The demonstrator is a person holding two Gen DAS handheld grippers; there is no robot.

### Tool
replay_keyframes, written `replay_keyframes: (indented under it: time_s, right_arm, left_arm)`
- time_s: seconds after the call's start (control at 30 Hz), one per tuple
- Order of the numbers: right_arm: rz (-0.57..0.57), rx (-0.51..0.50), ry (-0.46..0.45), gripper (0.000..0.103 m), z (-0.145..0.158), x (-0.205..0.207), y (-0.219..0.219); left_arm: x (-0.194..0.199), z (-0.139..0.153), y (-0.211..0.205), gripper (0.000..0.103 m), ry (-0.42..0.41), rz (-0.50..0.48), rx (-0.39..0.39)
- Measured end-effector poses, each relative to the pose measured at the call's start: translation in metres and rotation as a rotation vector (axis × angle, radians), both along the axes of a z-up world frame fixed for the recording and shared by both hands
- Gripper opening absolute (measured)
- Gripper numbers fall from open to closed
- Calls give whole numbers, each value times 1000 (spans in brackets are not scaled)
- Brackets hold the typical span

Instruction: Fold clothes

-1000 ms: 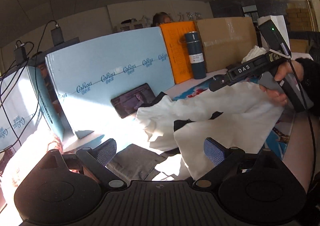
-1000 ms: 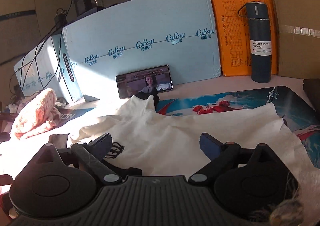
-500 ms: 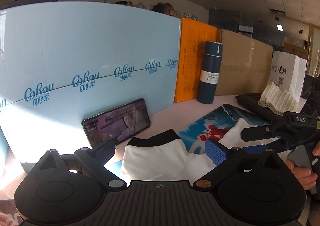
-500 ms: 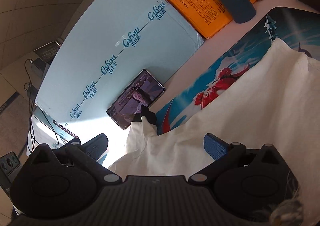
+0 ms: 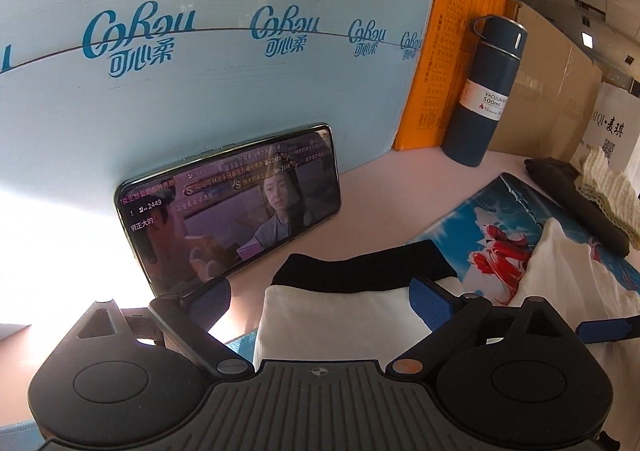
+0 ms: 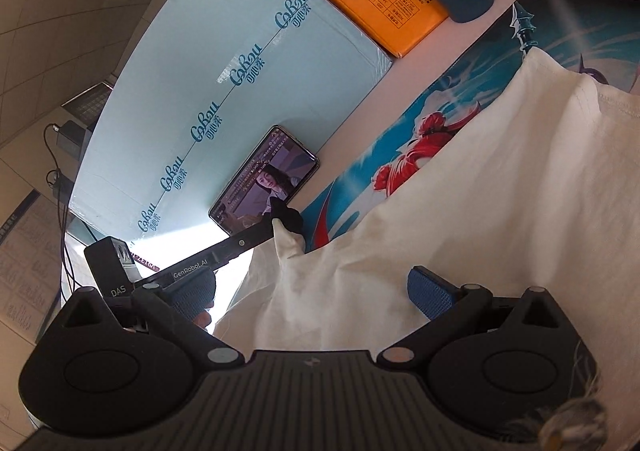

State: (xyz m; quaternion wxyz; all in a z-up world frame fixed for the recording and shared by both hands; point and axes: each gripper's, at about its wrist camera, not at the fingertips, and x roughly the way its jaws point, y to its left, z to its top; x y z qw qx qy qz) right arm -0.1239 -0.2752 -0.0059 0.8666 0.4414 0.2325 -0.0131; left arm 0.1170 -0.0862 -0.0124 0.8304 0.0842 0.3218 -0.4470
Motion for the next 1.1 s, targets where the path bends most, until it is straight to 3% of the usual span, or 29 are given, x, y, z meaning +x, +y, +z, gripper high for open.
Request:
replay_keyframes:
  time_s: [0.13,0.23,0.4,0.53,0.67,1.1]
  right_arm:
    - [0,-3,1,103,0,0,1]
    - [-1,-2,1,103,1,0,1]
    - [-3,-1,0,103,1,0,1]
    - [-5,1,-1,103,1,0,1]
    - [-5,3,-1,103,1,0,0]
    - [-11,22,-14,103,1,-3,-2]
  left_arm:
    - [0,-5,-4,94,4,-9,35]
    - [-3,-7,-6,85,-11,-15,56]
    - [-7,-5,-6,53,-34,-54,62]
    - [-14,-1,-8,39,-93,-86,87]
    - [-20,2,-7,9,-149,-96,105]
    - [-62,25,-1,5,-266,-180,-2]
